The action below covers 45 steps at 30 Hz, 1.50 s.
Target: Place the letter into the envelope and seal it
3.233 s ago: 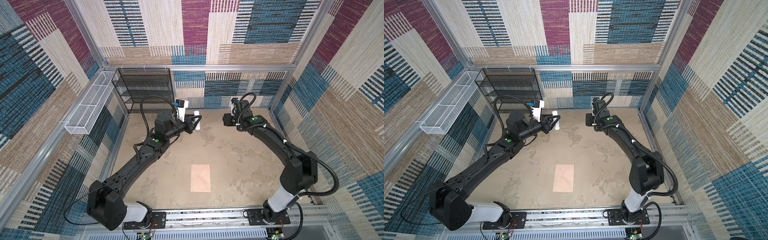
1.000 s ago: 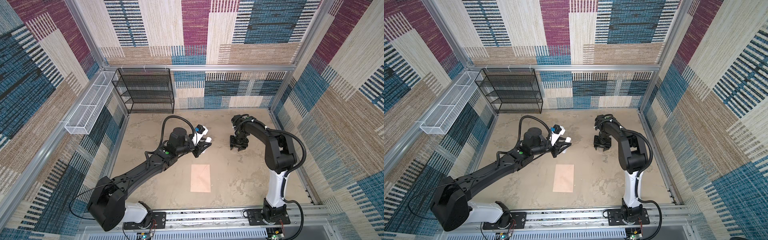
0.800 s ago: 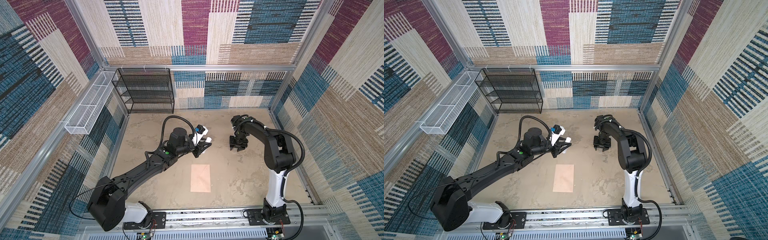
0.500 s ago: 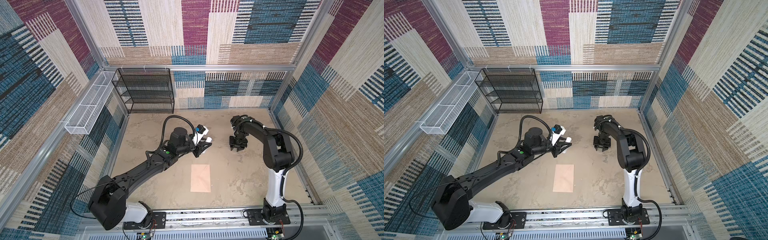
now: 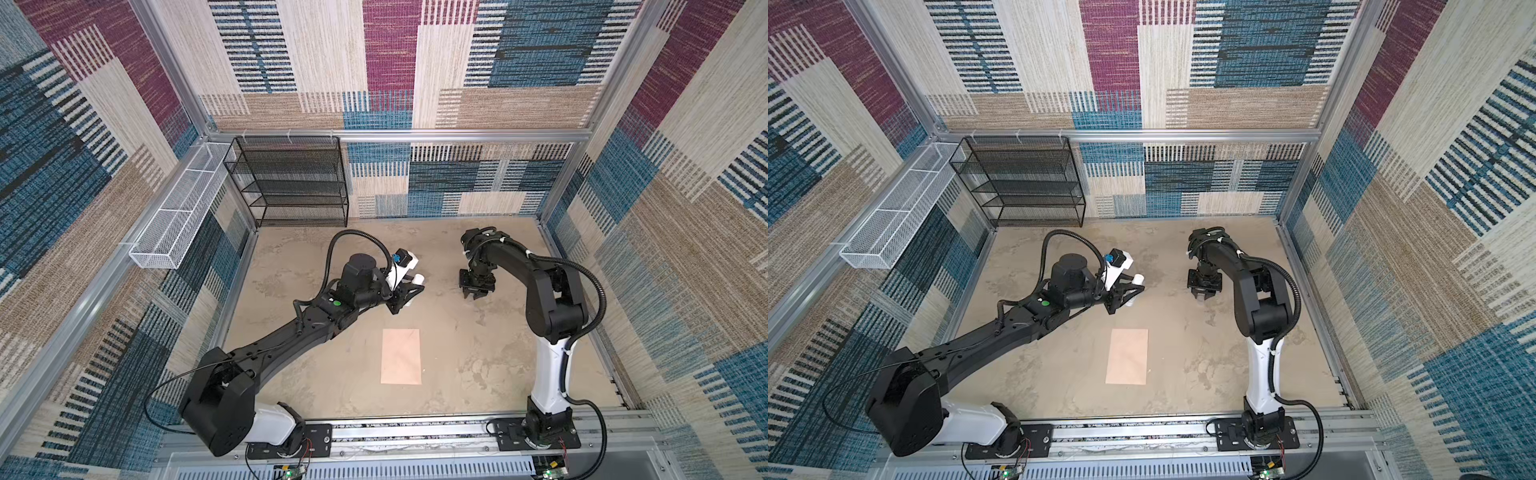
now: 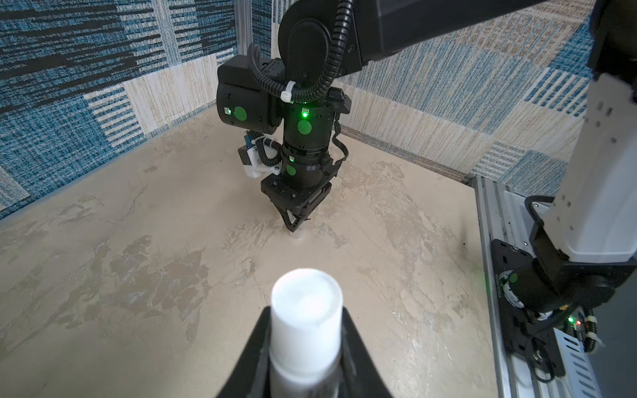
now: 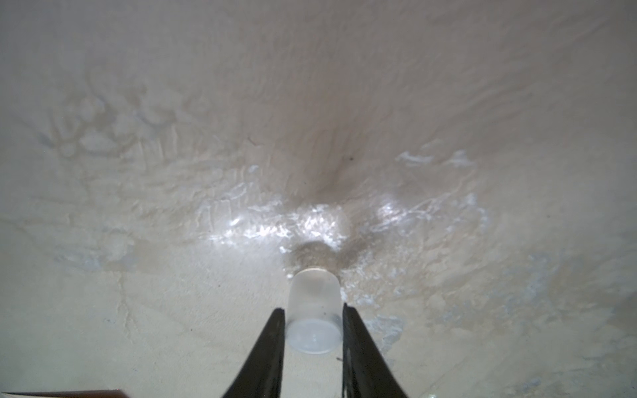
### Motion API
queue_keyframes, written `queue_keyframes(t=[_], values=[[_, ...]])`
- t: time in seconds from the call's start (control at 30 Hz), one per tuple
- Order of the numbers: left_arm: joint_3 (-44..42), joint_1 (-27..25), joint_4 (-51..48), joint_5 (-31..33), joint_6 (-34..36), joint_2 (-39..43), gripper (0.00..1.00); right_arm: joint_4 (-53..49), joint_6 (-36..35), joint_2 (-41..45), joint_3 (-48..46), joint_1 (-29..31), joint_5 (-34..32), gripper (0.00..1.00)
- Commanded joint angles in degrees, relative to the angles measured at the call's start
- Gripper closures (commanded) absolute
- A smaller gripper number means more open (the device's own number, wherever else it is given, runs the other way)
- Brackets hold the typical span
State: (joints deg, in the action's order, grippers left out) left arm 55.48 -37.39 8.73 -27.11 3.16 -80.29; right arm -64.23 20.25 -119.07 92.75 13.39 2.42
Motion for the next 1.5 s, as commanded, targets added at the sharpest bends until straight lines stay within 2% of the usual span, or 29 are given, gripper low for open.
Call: queue_keyframes(t=[0.0,0.27,0.73,1.03,1.2,1.3,1.47], values=[[0.8,0.0,0.3,0.1,1.0,-0.3,1.00,-0.5,-0.2,0.0,0.4,0.0,-0.7,0.70],[0.9,0.0,0.8,-0.2,0.8,-1.0,1.00,-1.0,-0.3,0.1,0.3,0.0,-1.1,0.75],[0.8,0.0,0.4,-0.1,1.2,-0.7,1.00,-0.7,-0.5,0.0,-0.7,0.0,-1.1,0.72],[0.3,0.0,0.4,0.3,1.2,-0.3,1.00,-1.6,-0.6,1.3,0.5,0.0,-0.1,0.76],[0.2,0.2,-0.3,1.4,2.4,0.0,1.00,-6.8,-2.1,2.5,8.2,0.0,4.8,0.76],[0.1,0.8,-0.8,2.0,3.7,0.2,1.00,-8.4,-2.6,4.3,11.4,-0.1,10.6,0.76],[0.9,3.5,-4.6,1.8,8.0,1.4,1.00,-9.7,-2.1,7.5,14.5,-0.1,25.8,0.75]])
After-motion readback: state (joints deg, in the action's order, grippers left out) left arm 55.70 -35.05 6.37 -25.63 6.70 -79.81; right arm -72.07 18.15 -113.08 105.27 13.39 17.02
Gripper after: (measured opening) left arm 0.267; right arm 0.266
